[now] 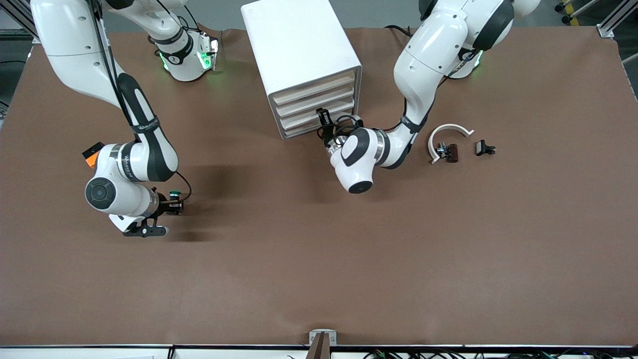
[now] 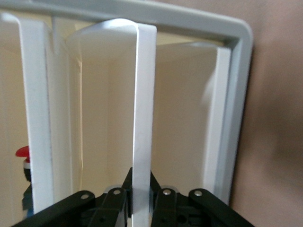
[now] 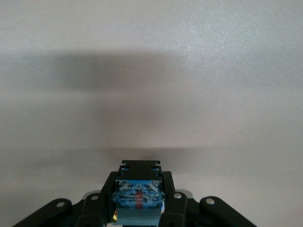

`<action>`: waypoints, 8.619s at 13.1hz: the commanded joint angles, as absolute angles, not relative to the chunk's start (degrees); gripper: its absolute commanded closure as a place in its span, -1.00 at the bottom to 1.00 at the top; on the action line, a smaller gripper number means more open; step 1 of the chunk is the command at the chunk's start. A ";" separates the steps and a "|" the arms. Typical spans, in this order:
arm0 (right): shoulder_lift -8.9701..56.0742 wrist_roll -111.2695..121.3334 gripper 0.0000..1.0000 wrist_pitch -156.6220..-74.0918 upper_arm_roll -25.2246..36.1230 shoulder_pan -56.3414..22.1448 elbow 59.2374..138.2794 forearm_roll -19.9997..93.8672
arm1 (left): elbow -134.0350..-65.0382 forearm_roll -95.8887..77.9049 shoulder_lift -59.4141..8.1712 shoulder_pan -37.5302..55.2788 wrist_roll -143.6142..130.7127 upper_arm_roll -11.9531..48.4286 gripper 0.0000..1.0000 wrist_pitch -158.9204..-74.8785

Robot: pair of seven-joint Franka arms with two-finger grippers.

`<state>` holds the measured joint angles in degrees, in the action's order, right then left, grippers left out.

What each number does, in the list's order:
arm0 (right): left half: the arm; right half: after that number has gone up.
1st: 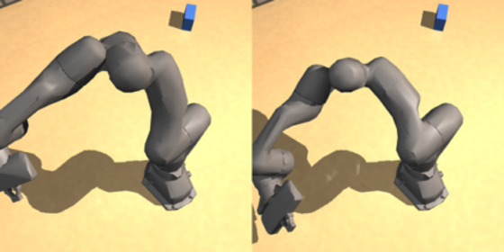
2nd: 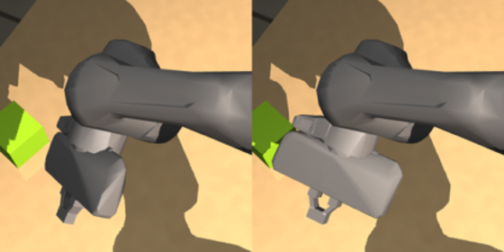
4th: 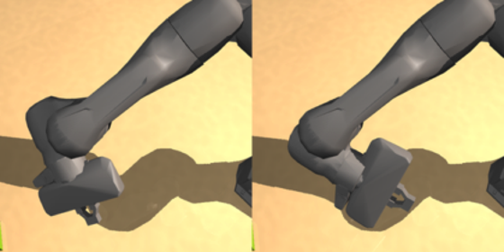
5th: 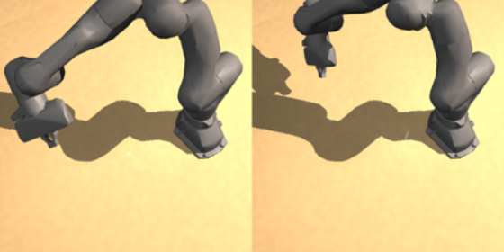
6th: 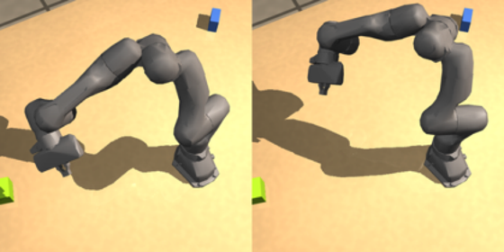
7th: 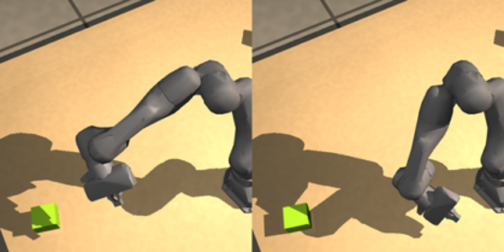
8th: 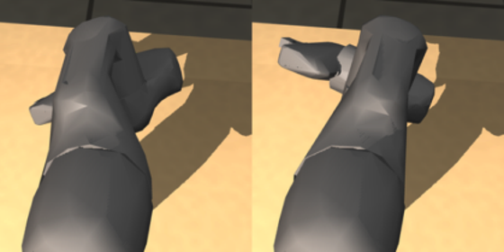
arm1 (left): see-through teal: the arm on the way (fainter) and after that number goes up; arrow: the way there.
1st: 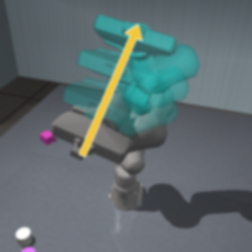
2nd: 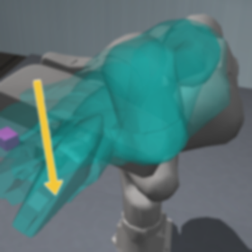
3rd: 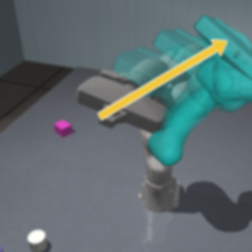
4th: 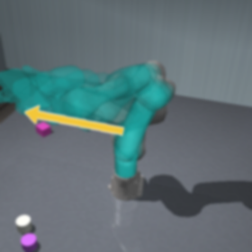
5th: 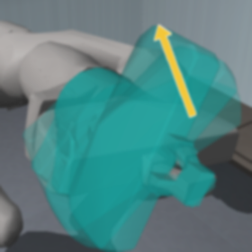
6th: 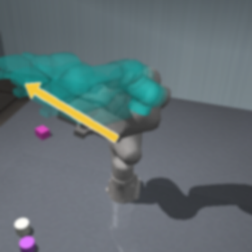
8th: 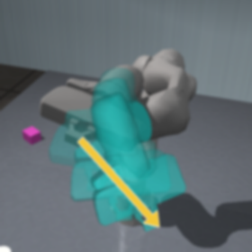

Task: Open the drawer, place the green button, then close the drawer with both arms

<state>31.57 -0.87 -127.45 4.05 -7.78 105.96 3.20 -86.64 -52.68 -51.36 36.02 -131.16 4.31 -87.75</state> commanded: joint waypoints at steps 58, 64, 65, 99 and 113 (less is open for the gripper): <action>31.20 -106.96 0.34 -119.97 3.43 -54.58 96.94 17.75 | -110.39 1.15 -19.58 17.04 -38.14 10.28 -1.00 -129.02; 30.85 -106.00 -1.00 -119.09 3.43 -54.49 96.50 17.67 | -109.16 -2.70 -25.39 23.28 -45.00 10.37 -1.00 -130.34; 30.15 -106.00 -1.00 -118.31 3.43 -54.32 96.50 17.58 | -109.25 -4.73 -25.84 24.16 -45.00 10.37 -1.00 -130.25; -4.04 2.45 -1.00 -88.94 4.04 0.52 104.94 2.46 | -103.82 -14.09 -29.27 26.05 -67.15 13.54 -1.00 -124.21; -4.39 -4.57 -1.00 -84.90 3.60 1.05 90.44 1.23 | -95.01 8.53 -15.13 -6.40 -53.20 13.62 -1.00 -116.74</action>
<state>-4.70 -3.16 -85.92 4.59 0.27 92.00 2.04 -94.41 7.69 -17.95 -4.13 -56.56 13.05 -119.04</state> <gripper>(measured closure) 0.000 0.000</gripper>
